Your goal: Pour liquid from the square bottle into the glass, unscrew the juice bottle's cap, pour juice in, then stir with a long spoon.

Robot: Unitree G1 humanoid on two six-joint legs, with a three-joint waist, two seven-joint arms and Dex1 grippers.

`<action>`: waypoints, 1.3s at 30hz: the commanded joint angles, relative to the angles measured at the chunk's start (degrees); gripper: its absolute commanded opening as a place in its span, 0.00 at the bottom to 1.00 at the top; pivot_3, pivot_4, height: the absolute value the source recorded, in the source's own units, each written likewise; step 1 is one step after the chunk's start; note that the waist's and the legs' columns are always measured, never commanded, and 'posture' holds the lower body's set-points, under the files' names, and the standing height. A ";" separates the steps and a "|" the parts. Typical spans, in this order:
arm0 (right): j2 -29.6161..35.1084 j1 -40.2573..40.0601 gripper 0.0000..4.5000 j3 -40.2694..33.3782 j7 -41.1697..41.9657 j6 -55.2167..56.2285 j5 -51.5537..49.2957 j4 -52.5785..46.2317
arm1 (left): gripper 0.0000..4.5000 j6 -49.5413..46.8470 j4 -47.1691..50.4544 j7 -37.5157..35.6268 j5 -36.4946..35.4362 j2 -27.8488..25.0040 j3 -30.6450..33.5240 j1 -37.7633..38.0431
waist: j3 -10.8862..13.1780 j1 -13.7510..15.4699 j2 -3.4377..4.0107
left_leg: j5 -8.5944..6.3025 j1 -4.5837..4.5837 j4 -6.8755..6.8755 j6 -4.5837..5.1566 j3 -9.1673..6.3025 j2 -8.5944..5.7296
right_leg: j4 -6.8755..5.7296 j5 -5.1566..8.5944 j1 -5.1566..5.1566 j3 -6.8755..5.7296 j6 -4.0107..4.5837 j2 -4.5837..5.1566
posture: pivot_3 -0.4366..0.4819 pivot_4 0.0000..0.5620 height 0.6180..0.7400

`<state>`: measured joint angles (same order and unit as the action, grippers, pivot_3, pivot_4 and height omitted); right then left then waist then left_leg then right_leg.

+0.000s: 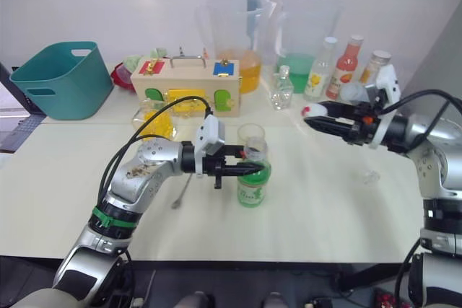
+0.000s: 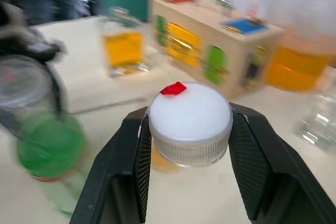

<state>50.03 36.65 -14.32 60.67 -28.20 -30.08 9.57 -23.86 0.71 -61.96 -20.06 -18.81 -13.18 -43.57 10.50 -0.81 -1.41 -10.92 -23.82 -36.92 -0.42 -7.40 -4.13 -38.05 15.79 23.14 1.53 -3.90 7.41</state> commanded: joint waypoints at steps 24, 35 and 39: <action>-15.92 -13.03 0.36 -1.69 -36.11 2.89 15.18 3.64 | 0.28 -1.66 2.85 1.11 -0.76 -0.41 -0.09 1.43 | -0.05 -0.24 0.08 | 0.00 0.15 0.03 0.01 0.17 0.03 | -0.02 0.00 -0.04 0.23 0.00 -0.05 | 0.48 0.27 1.00; -17.35 -14.03 0.81 -1.47 -36.41 -2.12 14.62 0.20 | 0.28 -1.10 1.89 1.11 -0.56 0.11 -0.23 1.09 | -0.05 -0.26 0.08 | 0.00 0.16 0.03 0.01 0.21 0.02 | -0.02 0.00 -0.05 0.29 -0.01 -0.04 | 0.48 0.27 1.00; -17.59 -13.64 0.99 -1.88 -35.45 -3.22 13.26 -2.95 | 0.28 -0.51 1.18 0.97 -0.27 0.24 -0.39 1.18 | -0.05 -0.26 0.08 | 0.00 0.17 0.03 0.01 0.21 0.02 | -0.02 0.00 -0.05 0.29 -0.01 -0.05 | 0.48 0.27 1.00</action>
<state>32.06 22.05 -15.05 24.78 -31.39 -14.98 10.47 -24.75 1.63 -60.60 -20.34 -18.90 -12.60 -42.64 10.45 -1.07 -1.33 -10.92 -23.65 -36.89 -0.41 -7.19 -4.10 -38.07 15.79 23.09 1.82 -3.91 7.36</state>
